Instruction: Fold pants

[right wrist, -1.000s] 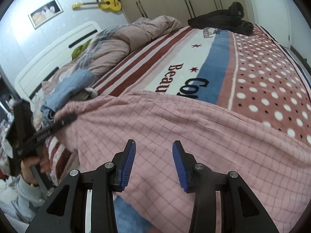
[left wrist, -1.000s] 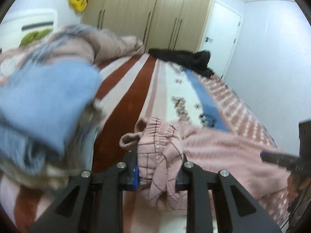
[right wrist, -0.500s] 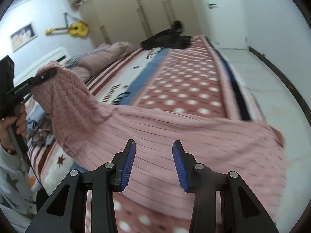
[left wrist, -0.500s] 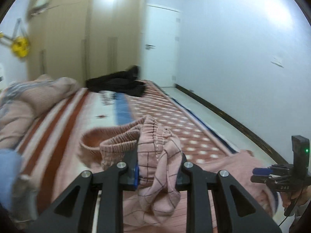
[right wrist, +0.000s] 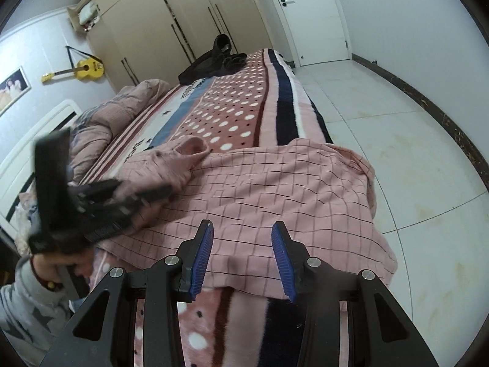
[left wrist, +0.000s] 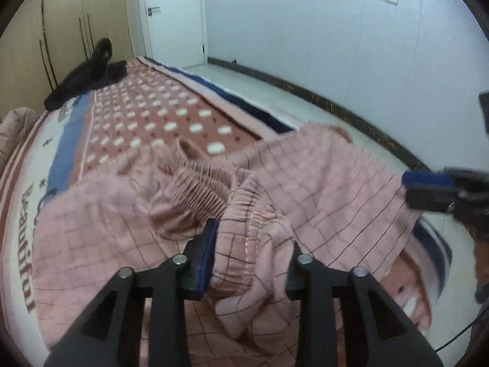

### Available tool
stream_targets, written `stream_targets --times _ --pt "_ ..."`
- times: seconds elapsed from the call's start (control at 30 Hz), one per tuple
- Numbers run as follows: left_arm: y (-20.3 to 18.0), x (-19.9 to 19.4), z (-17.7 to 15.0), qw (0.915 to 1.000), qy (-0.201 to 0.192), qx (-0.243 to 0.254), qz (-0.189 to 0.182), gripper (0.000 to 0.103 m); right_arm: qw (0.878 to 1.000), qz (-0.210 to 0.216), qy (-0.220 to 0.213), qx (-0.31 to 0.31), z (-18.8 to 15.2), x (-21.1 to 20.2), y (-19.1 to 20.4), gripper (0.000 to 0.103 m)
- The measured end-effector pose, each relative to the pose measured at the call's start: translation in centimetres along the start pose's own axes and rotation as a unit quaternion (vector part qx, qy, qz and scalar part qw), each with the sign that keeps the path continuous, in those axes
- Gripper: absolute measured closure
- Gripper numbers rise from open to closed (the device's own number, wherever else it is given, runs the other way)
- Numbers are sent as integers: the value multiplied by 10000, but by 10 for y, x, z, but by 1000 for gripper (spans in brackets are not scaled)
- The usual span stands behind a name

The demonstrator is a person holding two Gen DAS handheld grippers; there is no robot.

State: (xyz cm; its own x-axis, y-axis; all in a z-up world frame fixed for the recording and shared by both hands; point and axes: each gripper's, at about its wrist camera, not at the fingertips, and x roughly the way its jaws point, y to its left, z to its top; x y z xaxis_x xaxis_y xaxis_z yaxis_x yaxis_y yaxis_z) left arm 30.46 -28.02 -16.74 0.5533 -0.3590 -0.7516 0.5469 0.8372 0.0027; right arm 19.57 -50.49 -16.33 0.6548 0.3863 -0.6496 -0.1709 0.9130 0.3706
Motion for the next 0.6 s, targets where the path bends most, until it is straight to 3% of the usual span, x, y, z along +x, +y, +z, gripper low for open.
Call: stream_targets --times 0.03,0.1,0.27,0.33,0.47,0.5,0.53,0.6 --pt "3 0 -2 10000 13 20 -26 64 10000 -8 -6 -22 -1 -1 0 68" --pt "1 -8 -2 9999 -24 0 -139 44 10000 -9 -23 -70 0 -2 1 68" --pt "18 -58 -7 9971 -445 -289 -555 26 9999 80 4 -141 5 6 13 66" --pt "35 -80 -13 9970 -588 -313 -384 25 9994 287 39 -180 11 16 28 57" --pt "73 -99 -26 9965 -633 -227 505 25 9969 773 113 -133 18 36 54 31" --pt "88 -102 -31 9956 -597 -349 633 25 9956 918 163 -73 19 44 62 21" --pt "98 -104 -34 9950 -585 -462 660 25 9949 991 209 -23 20 51 68 13" --pt "117 -109 -41 9934 -584 -695 703 25 9946 989 320 33 21 68 81 10"
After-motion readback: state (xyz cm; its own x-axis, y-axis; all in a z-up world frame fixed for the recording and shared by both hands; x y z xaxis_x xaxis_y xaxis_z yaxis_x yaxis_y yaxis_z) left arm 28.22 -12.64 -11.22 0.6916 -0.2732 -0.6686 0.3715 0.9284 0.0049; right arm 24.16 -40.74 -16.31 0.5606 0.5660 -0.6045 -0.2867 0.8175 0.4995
